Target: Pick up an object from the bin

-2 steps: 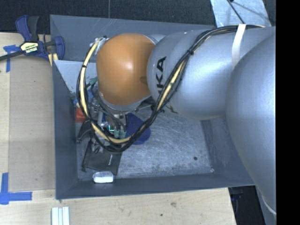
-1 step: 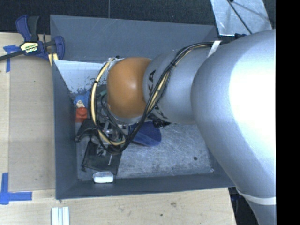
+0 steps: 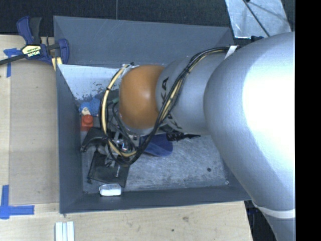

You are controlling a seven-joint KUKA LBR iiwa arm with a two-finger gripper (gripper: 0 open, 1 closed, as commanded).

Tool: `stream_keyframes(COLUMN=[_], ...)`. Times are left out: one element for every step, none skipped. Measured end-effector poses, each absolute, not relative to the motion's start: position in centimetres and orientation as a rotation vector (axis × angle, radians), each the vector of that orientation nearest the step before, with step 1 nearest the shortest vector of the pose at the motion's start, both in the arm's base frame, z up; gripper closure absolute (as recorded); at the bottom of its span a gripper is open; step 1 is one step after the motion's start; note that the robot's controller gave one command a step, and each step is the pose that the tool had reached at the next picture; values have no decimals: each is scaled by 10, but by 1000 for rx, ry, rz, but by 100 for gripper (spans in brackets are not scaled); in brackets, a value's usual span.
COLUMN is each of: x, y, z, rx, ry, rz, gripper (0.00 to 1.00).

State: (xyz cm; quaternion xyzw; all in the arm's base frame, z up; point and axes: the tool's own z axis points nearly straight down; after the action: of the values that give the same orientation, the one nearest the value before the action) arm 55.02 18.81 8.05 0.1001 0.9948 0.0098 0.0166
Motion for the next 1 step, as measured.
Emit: stream_keyframes(x=[548], y=[178], z=[80], rx=[407], ry=[3084], rz=[26], gripper=[0])
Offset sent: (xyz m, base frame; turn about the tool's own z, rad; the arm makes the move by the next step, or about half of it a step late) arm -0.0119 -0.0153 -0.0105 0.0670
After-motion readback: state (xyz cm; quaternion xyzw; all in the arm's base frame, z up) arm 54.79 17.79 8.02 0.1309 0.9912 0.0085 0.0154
